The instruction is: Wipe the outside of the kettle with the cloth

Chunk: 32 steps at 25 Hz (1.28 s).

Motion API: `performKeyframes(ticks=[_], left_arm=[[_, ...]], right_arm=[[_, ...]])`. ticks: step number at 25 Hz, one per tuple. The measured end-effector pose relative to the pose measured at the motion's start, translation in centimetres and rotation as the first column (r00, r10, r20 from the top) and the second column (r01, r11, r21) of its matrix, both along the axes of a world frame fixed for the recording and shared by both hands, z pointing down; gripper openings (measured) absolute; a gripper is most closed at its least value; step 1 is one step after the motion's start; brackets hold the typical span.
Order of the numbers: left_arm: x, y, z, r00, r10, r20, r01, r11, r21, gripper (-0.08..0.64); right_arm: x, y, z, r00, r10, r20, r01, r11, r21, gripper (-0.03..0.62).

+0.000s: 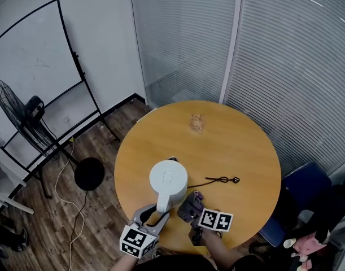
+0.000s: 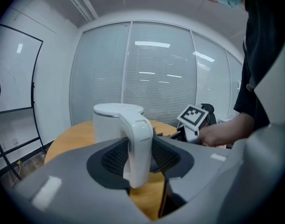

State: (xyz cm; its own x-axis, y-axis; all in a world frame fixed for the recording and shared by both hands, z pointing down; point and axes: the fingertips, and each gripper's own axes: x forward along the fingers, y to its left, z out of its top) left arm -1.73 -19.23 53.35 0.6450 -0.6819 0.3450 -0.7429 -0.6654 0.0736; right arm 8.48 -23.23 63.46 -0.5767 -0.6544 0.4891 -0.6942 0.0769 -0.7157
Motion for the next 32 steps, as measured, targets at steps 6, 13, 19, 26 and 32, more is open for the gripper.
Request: performKeyframes(ticks=[6, 13, 19, 26, 32], left_arm=[[-0.1, -0.1, 0.3, 1.0, 0.004, -0.01, -0.004, 1.0, 0.004, 0.169], [0.0, -0.4, 0.4, 1.0, 0.0, -0.008, 0.0, 1.0, 0.012, 0.169], [0.3, -0.3, 0.6, 1.0, 0.0, -0.01, 0.0, 1.0, 0.012, 0.167], [0.0, -0.2, 0.4, 1.0, -0.025, -0.012, 0.025, 1.0, 0.011, 0.166], [0.2, -0.1, 0.6, 1.0, -0.027, 0.007, 0.027, 1.0, 0.009, 0.164]], right_arm=[[1.3, -1.1, -10.6, 0.987, -0.108, 0.117, 0.082, 0.975, 0.206, 0.097], [-0.2, -2.6, -13.3, 0.969, -0.173, 0.173, 0.127, 0.96, 0.251, 0.097], [0.0, -3.3, -10.5, 0.964, -0.173, 0.204, 0.137, 0.974, 0.178, 0.097], [0.5, -4.2, -2.4, 0.972, -0.147, 0.184, 0.147, 0.989, 0.012, 0.097], [1.0, -4.7, 4.8, 0.989, -0.108, 0.096, 0.12, 0.984, -0.129, 0.097]])
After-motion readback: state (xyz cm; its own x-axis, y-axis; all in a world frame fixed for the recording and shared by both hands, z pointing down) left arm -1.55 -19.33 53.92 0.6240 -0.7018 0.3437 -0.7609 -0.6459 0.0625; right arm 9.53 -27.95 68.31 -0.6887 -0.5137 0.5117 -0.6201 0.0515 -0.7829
